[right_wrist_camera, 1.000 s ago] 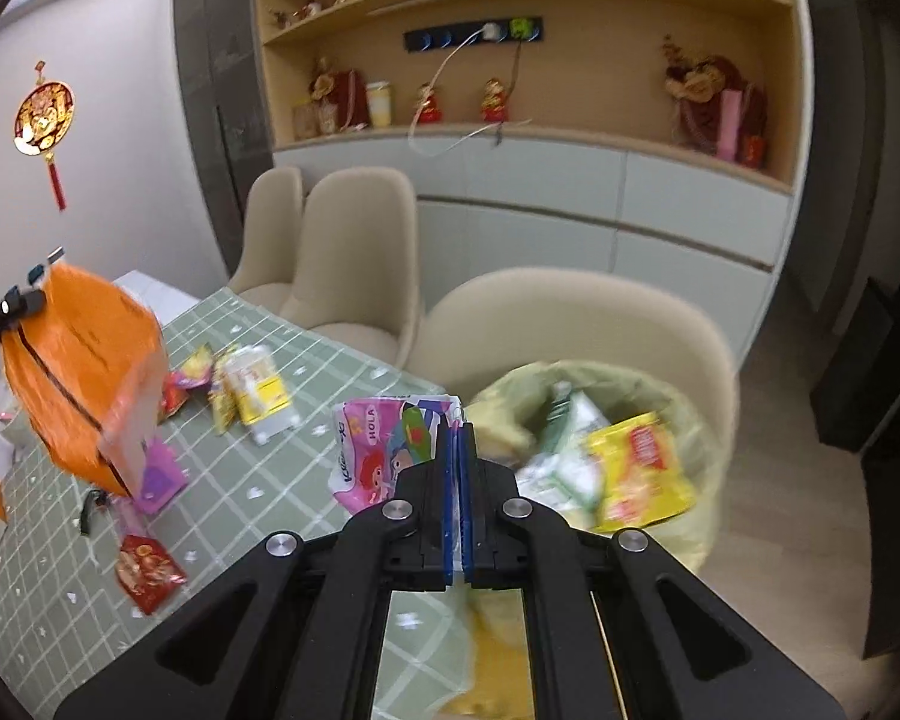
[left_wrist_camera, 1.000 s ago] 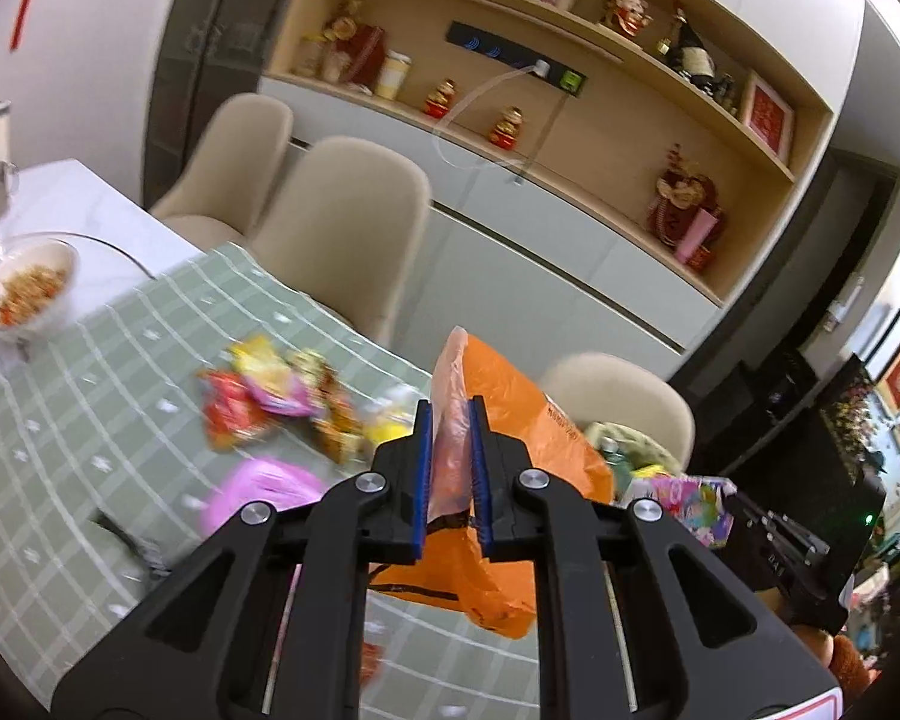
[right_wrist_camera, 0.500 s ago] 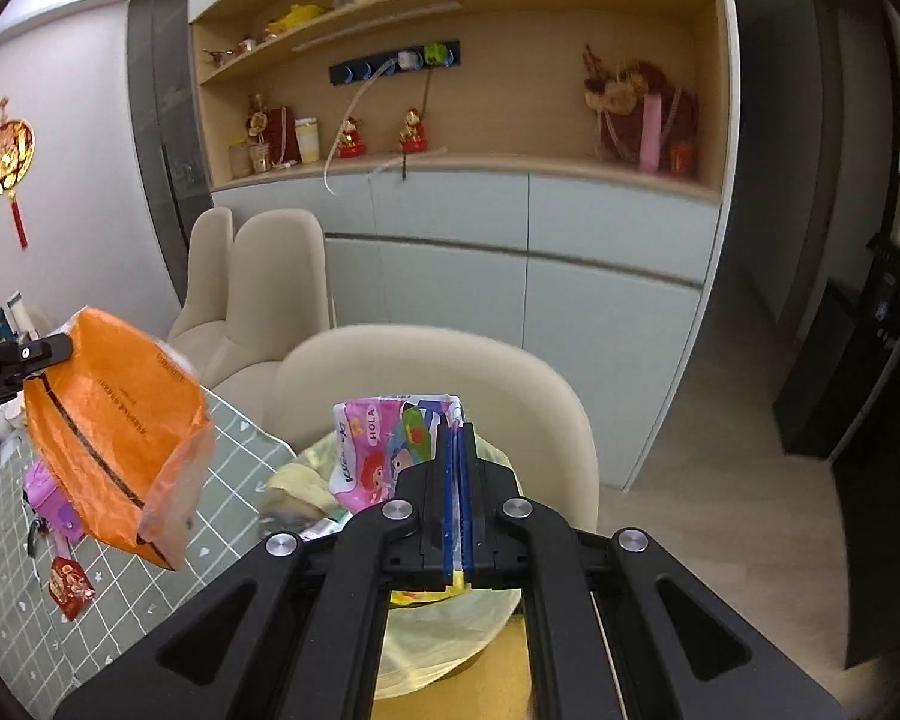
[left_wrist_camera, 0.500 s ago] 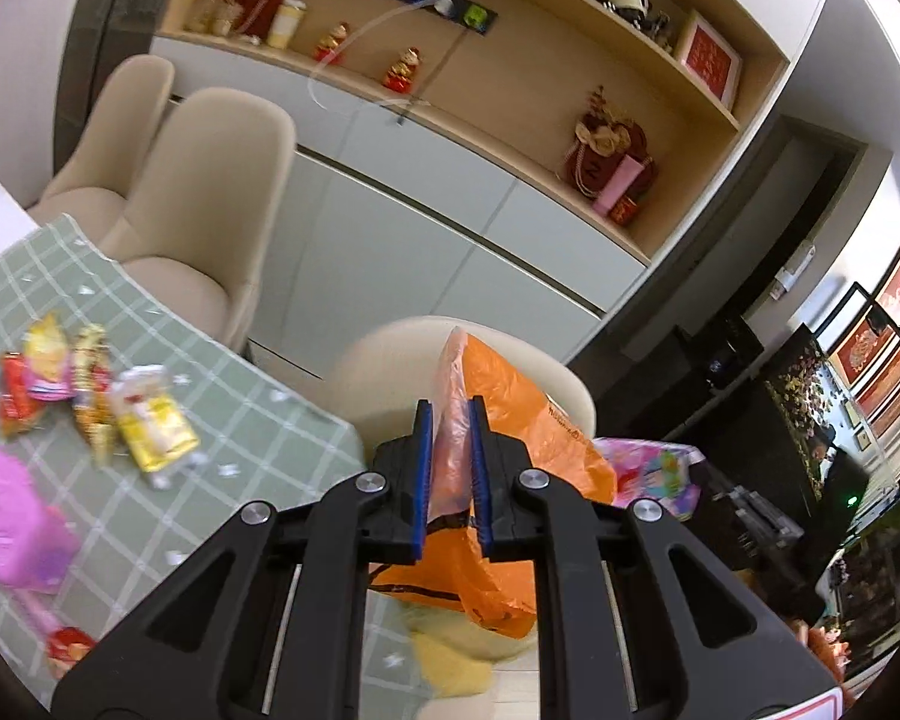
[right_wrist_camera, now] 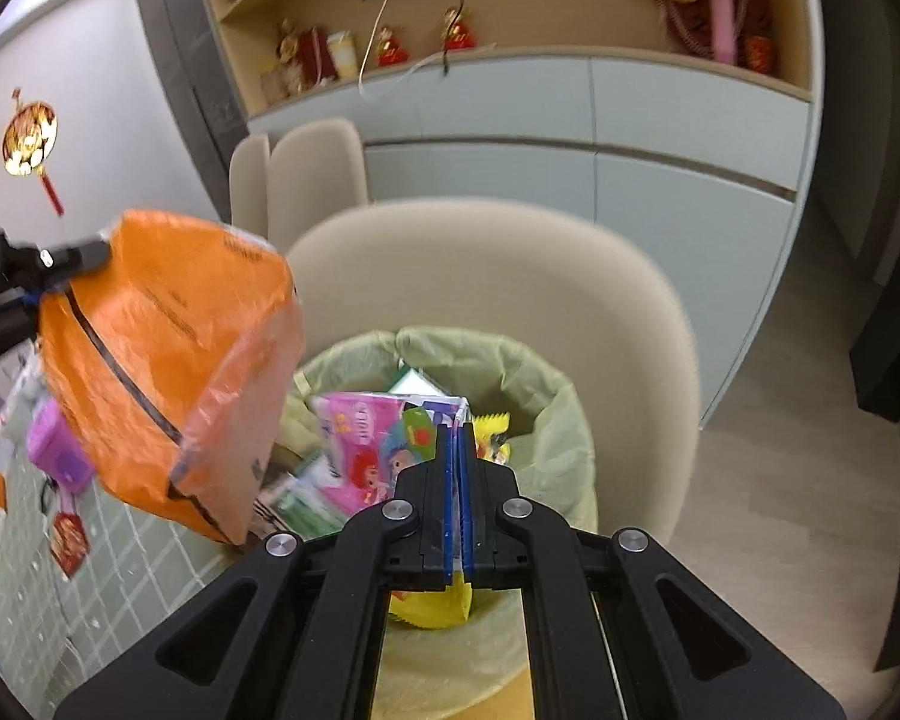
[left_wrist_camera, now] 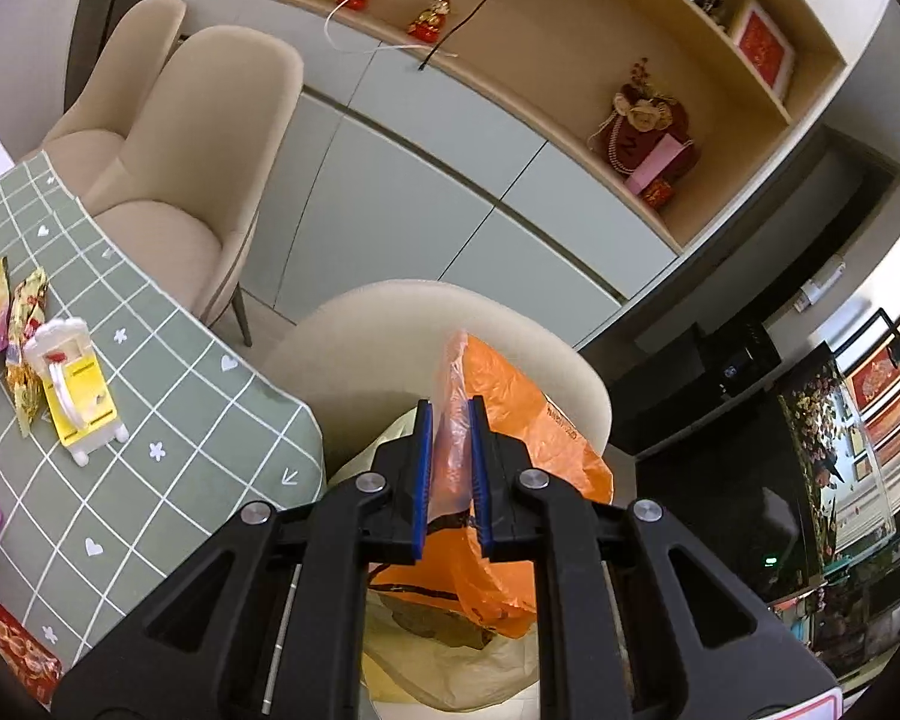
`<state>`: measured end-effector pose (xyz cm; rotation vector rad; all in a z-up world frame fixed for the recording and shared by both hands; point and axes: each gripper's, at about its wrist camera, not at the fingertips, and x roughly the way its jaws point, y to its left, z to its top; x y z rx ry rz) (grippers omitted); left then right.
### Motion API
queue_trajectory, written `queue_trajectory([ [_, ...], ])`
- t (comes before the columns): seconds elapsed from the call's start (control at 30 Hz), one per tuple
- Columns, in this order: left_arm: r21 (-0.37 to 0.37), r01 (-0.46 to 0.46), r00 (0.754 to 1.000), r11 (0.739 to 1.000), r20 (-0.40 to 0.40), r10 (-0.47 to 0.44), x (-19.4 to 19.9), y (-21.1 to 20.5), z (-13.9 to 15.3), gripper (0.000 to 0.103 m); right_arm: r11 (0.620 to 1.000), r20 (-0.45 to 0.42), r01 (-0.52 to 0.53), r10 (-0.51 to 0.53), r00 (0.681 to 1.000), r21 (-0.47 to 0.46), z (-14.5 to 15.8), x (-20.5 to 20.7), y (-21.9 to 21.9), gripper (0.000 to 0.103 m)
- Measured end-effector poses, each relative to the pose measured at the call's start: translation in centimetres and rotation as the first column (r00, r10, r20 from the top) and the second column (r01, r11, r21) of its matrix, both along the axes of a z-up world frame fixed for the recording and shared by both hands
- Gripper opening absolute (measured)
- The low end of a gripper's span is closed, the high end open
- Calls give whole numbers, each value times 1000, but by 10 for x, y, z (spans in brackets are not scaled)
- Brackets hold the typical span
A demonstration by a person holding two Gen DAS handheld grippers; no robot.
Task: Collect trash
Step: 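Carry the orange bag and pink wrapper over the yellow trash bag, then open the left tool to drop the orange bag while the right tool drops the wrapper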
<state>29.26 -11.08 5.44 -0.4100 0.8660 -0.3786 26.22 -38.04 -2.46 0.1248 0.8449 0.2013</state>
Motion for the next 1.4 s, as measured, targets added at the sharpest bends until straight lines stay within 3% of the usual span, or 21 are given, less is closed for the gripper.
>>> queue_trajectory([
  [0.33,35,-24,1000,999,-16,24,-1,5,-9,11,997,-78,-15,9,997,-80,-29,20,-1,4],
  [0.5,31,-28,999,999,-18,28,0,6,-6,11,999,-76,-54,55,996,5,-26,15,-5,5],
  [0.57,33,-20,1000,999,-10,21,0,4,-3,11,999,-46,-52,52,998,-5,-19,10,-5,6],
  [0.6,32,-15,1000,999,-5,15,1,1,-1,11,999,-31,-50,49,998,-14,-14,7,-6,12],
  [0.63,32,-11,1000,999,-1,11,2,-1,1,11,999,-19,-43,43,999,-20,-11,4,-7,26],
  [0.67,33,-6,1000,999,3,6,3,-4,3,11,999,3,-28,28,1000,-23,-5,0,-11,33],
  [0.9,57,66,998,996,7,-66,19,-46,-8,11,997,52,69,-68,996,-17,16,-18,-53,36],
  [1.1,167,150,988,975,-54,-142,31,-92,-54,11,990,39,138,-138,990,-1,15,-30,-85,36],
  [1.3,345,202,979,917,-85,-184,28,-114,-86,11,991,31,131,-131,991,7,9,-32,-88,36],
  [1.4,353,204,979,913,-97,-181,29,-108,-91,11,993,29,114,-115,993,18,7,-27,-82,36],
])
